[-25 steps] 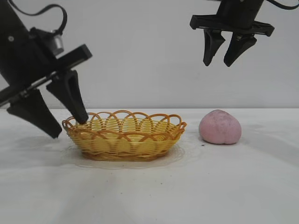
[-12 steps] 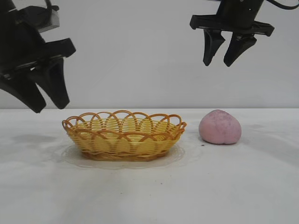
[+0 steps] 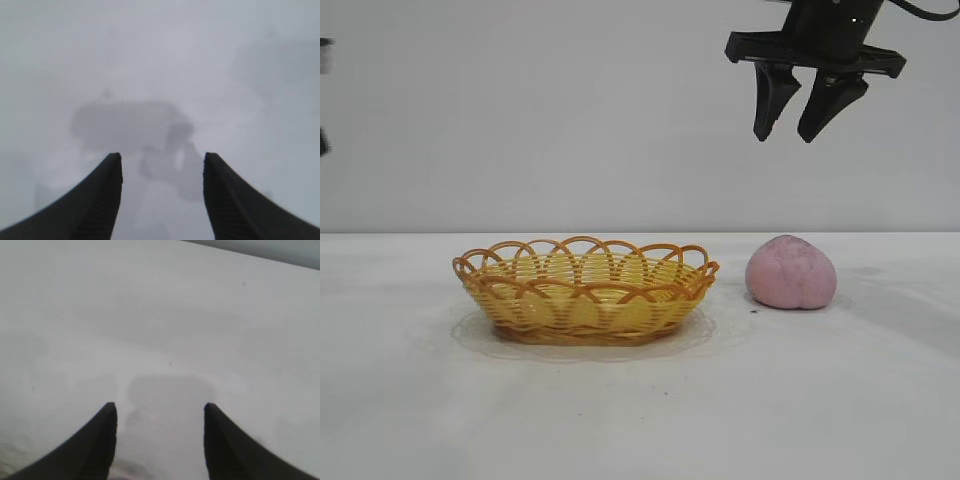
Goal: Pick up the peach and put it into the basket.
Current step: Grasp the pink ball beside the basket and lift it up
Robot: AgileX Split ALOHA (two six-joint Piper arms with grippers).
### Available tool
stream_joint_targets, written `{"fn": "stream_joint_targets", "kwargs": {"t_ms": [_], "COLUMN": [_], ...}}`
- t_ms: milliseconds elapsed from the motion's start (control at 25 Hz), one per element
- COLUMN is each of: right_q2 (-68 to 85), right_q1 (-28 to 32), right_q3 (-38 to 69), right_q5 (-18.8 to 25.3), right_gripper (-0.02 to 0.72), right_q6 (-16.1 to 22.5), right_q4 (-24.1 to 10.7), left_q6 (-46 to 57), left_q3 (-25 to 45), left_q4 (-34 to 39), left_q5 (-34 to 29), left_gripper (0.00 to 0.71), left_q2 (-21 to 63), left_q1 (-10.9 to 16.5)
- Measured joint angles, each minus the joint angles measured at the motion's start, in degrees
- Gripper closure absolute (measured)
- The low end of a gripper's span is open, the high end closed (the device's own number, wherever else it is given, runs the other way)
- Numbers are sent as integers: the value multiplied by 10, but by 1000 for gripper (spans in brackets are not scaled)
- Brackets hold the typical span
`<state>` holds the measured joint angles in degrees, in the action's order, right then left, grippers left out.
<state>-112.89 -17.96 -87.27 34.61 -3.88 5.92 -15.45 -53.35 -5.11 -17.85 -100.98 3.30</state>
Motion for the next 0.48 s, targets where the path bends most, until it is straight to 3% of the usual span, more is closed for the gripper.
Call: {"fn": "stream_joint_targets", "kwargs": {"t_ms": [80, 280, 480], "right_q2": [0, 0, 0], "right_q1": [0, 0, 0], "right_q3": [0, 0, 0], "right_q5": [0, 0, 2], "right_gripper": [371, 371, 371], "right_q6": [0, 0, 0], "right_q4": [0, 1, 1], "left_q6": [7, 11, 17], "left_q3": [0, 0, 0], "left_q4": [3, 4, 4], "left_q5": [-6, -15, -59], "left_gripper": [388, 388, 388], "left_q2": [2, 33, 134], "left_q1": [14, 11, 10]}}
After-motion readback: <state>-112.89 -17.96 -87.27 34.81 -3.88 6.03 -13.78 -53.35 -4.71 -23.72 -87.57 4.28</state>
